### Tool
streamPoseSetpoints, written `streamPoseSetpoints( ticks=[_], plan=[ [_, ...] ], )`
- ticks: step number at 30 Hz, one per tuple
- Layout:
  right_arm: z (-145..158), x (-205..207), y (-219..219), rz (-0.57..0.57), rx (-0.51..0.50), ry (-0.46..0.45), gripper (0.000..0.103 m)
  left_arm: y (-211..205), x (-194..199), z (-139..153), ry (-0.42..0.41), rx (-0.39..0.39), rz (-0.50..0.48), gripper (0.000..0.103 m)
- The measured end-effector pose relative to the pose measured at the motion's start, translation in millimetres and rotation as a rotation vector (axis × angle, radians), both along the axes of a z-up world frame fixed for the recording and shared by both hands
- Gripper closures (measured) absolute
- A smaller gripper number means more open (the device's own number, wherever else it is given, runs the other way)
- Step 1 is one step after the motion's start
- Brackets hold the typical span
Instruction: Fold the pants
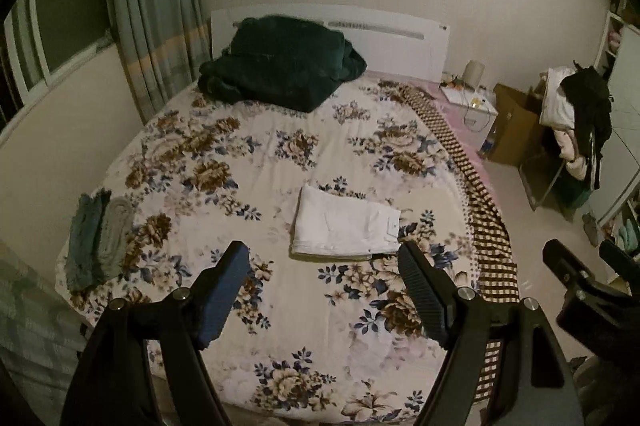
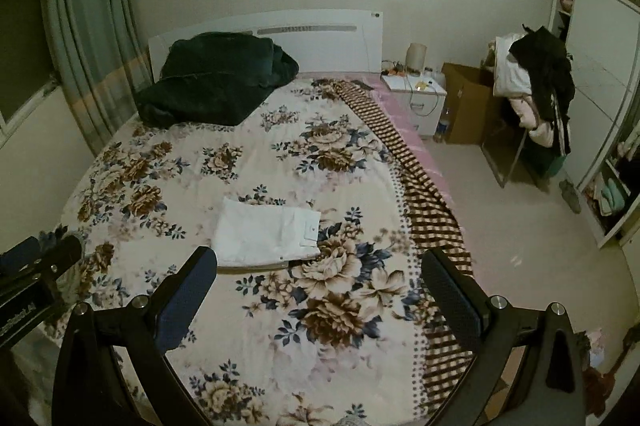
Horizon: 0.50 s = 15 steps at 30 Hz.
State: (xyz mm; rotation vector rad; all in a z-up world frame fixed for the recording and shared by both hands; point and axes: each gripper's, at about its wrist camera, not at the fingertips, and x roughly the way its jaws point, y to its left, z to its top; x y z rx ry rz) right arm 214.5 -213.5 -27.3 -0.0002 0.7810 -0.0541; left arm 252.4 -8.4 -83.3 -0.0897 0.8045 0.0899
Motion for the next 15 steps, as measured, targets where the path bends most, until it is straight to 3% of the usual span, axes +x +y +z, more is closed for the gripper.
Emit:
streamPoseSetpoints(
  ticks=[5,11,13,15],
  plan=[
    [41,-46,2,0.021,-0.008,-0.023,0.000,3,-27,27,-0.032,0.016,-0.009,0.027],
    [76,-85,11,0.026,-0.010,-0.048,0.000,12,-48,38,-0.034,0.034,-0.016,0.027],
    [82,-94,16,0.023,-0.011,-0.050,0.000,15,-52,39,-0.033,0.038,-0.024,0.004],
    [86,-100,19,0.021,-0.005,-0.050,0.000,14,-58,41,-0.041,0.050,-0.027,0.001]
  ],
)
